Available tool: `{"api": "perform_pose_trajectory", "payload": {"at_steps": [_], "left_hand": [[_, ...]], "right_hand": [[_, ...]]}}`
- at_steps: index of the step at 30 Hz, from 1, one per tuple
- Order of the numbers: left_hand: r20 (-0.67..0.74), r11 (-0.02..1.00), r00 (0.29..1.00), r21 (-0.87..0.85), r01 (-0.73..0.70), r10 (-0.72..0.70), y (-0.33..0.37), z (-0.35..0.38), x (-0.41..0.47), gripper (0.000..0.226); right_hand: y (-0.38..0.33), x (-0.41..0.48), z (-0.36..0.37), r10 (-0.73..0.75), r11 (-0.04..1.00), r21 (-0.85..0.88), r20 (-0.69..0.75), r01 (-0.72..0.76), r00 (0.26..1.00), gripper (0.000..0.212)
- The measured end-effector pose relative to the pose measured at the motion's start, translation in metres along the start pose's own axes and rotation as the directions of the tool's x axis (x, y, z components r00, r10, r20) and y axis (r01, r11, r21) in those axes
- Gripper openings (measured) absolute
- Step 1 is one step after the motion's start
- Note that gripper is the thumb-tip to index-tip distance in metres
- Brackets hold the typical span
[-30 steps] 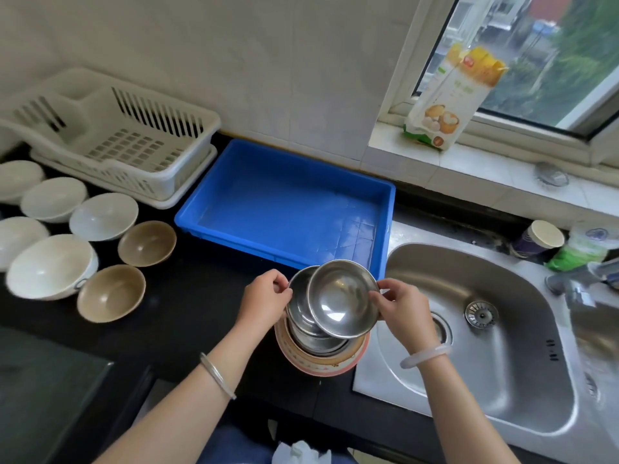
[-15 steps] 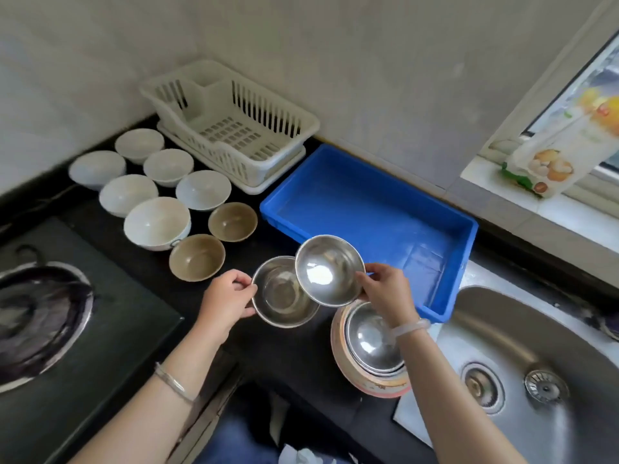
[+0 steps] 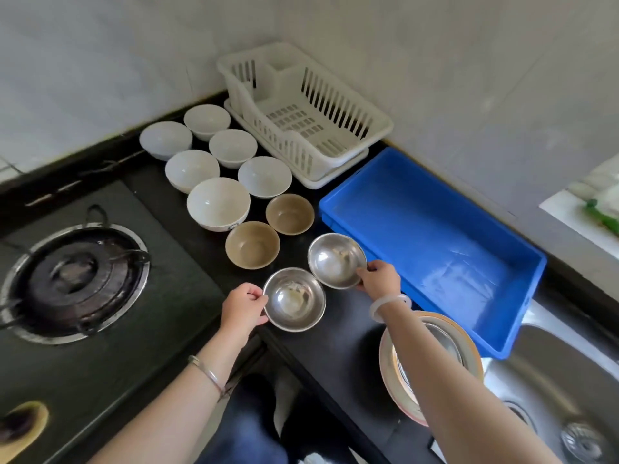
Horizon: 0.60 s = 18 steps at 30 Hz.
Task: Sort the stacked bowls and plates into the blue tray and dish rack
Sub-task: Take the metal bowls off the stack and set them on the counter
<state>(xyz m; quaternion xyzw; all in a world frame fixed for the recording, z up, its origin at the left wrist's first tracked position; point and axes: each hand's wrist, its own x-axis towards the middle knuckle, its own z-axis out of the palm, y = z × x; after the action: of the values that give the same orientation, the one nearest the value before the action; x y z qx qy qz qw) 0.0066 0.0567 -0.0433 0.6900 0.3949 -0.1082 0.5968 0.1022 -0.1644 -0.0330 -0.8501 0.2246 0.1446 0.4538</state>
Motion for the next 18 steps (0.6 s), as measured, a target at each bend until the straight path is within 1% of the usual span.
{"api": "perform_pose_trajectory", "payload": {"at_steps": [5, 8, 13, 18], "left_hand": [[0.011, 1.000, 1.000, -0.004, 0.020, -0.020, -0.001, 0.002, 0.010, 0.004], [0.015, 1.000, 1.000, -0.009, 0.022, -0.022, -0.002, 0.004, 0.015, 0.005], [0.005, 0.999, 1.000, -0.028, 0.025, -0.024, -0.003, 0.005, 0.019, 0.006], [0.008, 0.998, 0.999, -0.050, 0.044, -0.043, -0.005, 0.004, 0.021, 0.005]], "right_hand": [[0.004, 0.013, 0.013, 0.096, 0.994, 0.049, 0.011, -0.097, 0.995, 0.012], [0.007, 0.020, 0.019, 0.132, 0.985, 0.109, 0.022, -0.134, 0.991, 0.002], [0.004, 0.028, 0.028, 0.140, 0.974, 0.175, 0.031, -0.143, 0.990, 0.008], [0.002, 0.032, 0.036, 0.156, 0.969, 0.187, 0.035, -0.160, 0.987, 0.007]]}}
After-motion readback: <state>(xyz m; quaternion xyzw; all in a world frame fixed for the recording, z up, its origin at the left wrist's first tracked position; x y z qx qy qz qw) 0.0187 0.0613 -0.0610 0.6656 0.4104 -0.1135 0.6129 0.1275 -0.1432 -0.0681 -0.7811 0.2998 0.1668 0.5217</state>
